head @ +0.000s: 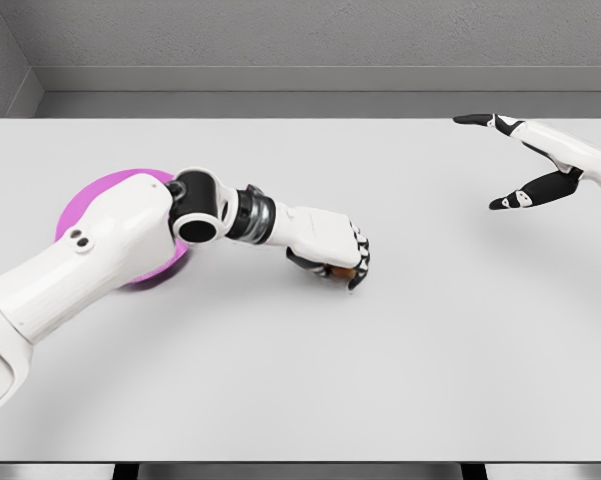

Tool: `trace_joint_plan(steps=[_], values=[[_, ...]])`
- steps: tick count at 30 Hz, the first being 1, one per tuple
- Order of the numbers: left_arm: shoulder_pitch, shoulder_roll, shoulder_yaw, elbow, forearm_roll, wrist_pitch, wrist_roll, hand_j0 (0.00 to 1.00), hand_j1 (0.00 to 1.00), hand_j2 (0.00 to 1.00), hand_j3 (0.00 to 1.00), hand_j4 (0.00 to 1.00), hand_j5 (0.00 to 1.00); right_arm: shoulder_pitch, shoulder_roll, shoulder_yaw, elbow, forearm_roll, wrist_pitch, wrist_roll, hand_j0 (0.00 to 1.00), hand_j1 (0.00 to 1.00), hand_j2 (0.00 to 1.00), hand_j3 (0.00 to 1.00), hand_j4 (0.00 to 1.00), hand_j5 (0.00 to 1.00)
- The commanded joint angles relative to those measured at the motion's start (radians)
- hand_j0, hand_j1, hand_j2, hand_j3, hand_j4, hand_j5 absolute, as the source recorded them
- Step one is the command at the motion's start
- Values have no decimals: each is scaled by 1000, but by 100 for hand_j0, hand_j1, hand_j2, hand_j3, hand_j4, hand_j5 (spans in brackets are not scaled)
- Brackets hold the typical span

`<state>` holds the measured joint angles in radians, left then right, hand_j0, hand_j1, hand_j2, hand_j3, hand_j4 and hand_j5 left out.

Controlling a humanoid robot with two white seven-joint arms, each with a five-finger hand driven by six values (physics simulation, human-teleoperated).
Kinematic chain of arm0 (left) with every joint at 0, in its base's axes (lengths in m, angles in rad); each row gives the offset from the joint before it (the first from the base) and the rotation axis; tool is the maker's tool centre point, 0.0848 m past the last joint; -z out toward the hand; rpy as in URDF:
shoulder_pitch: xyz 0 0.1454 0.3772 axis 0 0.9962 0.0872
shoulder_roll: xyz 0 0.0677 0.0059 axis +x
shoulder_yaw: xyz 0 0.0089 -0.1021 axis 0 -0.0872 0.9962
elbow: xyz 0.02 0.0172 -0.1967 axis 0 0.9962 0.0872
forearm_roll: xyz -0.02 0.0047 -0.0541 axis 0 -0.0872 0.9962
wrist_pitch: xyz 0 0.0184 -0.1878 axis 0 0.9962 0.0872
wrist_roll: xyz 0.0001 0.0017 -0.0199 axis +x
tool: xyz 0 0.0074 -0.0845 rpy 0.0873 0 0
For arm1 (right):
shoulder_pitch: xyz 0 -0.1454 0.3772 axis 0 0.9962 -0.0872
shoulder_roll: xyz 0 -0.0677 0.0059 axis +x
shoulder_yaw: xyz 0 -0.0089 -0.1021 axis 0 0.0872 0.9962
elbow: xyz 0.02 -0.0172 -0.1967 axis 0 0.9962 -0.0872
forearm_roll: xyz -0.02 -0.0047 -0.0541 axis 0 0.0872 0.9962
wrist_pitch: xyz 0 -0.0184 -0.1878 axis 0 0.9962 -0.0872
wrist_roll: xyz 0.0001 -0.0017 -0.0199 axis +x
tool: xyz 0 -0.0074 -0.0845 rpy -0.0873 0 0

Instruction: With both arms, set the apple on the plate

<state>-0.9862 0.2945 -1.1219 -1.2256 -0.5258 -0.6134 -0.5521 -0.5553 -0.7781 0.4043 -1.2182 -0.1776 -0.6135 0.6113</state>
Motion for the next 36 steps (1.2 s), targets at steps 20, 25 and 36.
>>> trace_joint_plan(steps=[20,25,36], values=[[18,545,146,12,326,3,-9,53,53,53,53,53,53,2,-4,-1,-1,-8,3,0,100,100,100,100,100,100],[23,534,145,11,329,3,-6,81,81,81,81,81,81,2,-3,-1,-1,-8,3,0,100,100,100,100,100,100],[7,492,330,451,500,3,1,100,100,100,100,100,100,9,-4,-1,-1,-10,3,0,100,100,100,100,100,100]])
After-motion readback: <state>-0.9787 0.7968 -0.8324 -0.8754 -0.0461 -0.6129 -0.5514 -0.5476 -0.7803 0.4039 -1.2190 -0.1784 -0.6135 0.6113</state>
